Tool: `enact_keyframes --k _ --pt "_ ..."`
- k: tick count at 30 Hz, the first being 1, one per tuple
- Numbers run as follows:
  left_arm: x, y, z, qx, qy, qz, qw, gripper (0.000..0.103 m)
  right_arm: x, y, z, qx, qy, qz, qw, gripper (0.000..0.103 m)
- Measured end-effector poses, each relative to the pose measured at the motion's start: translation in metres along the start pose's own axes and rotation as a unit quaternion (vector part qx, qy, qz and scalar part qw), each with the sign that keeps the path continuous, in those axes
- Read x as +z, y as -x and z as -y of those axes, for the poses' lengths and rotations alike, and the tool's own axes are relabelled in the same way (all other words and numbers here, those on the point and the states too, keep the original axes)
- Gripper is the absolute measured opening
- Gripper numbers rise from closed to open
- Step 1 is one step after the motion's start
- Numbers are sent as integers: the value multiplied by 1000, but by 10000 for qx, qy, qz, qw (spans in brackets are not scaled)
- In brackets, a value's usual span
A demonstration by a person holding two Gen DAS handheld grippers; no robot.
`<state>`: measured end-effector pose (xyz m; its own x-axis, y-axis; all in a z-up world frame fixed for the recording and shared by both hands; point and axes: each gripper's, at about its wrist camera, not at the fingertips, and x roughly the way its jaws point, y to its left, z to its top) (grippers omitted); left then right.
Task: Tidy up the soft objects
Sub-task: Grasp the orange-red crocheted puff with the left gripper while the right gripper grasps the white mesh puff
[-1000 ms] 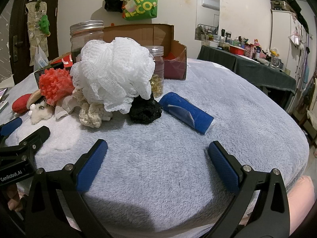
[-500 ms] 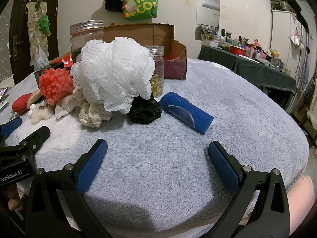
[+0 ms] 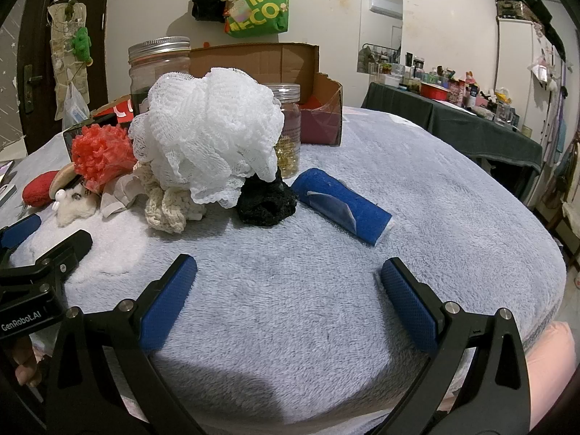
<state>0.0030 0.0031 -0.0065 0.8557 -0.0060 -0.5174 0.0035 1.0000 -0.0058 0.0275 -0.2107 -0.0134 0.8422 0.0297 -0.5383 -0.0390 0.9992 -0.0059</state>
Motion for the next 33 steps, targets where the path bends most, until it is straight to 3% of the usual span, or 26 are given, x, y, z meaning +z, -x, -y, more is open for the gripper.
enact_keyframes --k 7,12,24,33 --pt "8 -1 2 -94 -49 -95 9999 103 4 4 0 122 26 -128 9998 103" --pt "18 8 1 -169 -115 91 9997 103 23 8 13 329 -81 -28 9994 103" --pt "68 11 5 -565 -315 281 9975 103 77 14 22 1186 -26 318 9924 103" --pt "80 -10 11 -686 -398 -13 9968 103 105 -23 22 1904 -5 -157 9816 103"
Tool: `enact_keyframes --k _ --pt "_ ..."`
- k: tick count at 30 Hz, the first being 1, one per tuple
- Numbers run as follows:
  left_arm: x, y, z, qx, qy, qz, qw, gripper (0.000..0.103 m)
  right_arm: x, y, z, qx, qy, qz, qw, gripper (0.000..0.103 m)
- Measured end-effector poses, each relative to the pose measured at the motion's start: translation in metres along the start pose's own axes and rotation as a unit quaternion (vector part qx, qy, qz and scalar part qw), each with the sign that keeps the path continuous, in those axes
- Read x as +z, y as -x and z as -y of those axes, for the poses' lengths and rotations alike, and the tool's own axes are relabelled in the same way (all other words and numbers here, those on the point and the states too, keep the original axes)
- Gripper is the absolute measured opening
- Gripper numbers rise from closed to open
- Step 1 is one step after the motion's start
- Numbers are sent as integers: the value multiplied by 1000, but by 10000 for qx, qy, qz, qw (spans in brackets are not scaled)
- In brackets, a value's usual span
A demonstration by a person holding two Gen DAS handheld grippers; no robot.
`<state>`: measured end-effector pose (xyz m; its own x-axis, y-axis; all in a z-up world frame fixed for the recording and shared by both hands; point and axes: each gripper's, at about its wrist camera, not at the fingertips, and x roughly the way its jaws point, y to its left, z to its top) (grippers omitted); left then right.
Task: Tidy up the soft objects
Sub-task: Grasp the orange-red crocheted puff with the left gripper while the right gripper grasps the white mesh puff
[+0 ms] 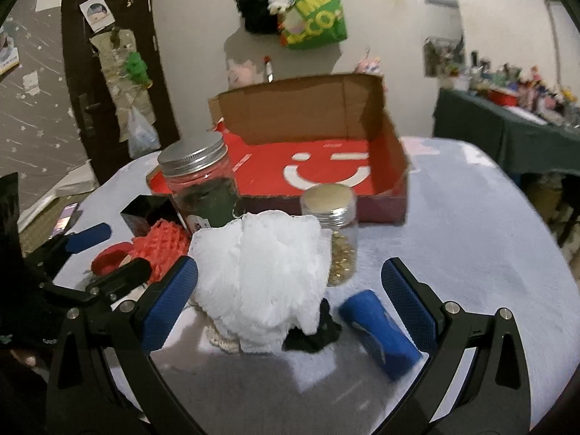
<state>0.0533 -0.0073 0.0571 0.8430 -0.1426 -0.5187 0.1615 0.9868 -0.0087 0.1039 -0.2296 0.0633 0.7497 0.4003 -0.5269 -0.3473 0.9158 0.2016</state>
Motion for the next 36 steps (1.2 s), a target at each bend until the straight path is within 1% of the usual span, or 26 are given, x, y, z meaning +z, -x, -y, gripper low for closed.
enact_keyframes --k 6,8,10,11,12,14,15,16,17,18,20,21,25,26,30,36 --pt "5 -13 -1 -153 34 -191 9997 98 8 -20 10 582 -96 -359 9976 103" --pt "4 -17 -1 -251 51 -267 9993 91 9 -25 11 766 -104 -493 9958 103" --pt "4 -21 0 -315 43 -341 9989 88 8 -28 12 894 -106 -572 9943 103" --pt "4 -21 1 -355 46 -358 9987 84 7 -29 12 963 -116 -600 9935 103" --pt "4 -22 1 -412 44 -380 9984 81 6 -29 12 1028 -133 -623 9927 99" --pt "4 -22 3 -548 22 -429 9976 67 3 -30 13 1174 -190 -682 9906 88" --pt "4 -23 4 -615 9 -454 9971 64 2 -31 13 1276 -235 -725 9889 76" --pt "4 -22 5 -650 -19 -477 9967 61 2 -31 14 1337 -282 -744 9878 68" --pt "3 -22 6 -643 -44 -459 9969 57 0 -29 15 1402 -350 -706 9870 66" --pt "3 -22 5 -657 -61 -452 9968 56 -1 -26 15 1425 -371 -656 9869 60" --pt "3 -19 5 -669 -87 -413 9969 50 -2 -20 14 1394 -350 -543 9881 53" --pt "3 -18 5 -678 -89 -399 9969 49 -3 -18 13 1363 -344 -479 9889 49" --pt "5 -12 3 -733 -63 -336 9967 42 -4 -6 7 1203 -279 -257 9920 41" --pt "6 -10 2 -743 -58 -310 9967 40 -3 -3 6 1160 -263 -197 9927 40" --pt "10 0 -1 -818 -70 -175 9965 39 -1 6 3 1117 -252 -52 9934 39" --pt "17 11 -5 -904 -48 -105 9958 38 4 18 3 1107 -241 93 9935 38"
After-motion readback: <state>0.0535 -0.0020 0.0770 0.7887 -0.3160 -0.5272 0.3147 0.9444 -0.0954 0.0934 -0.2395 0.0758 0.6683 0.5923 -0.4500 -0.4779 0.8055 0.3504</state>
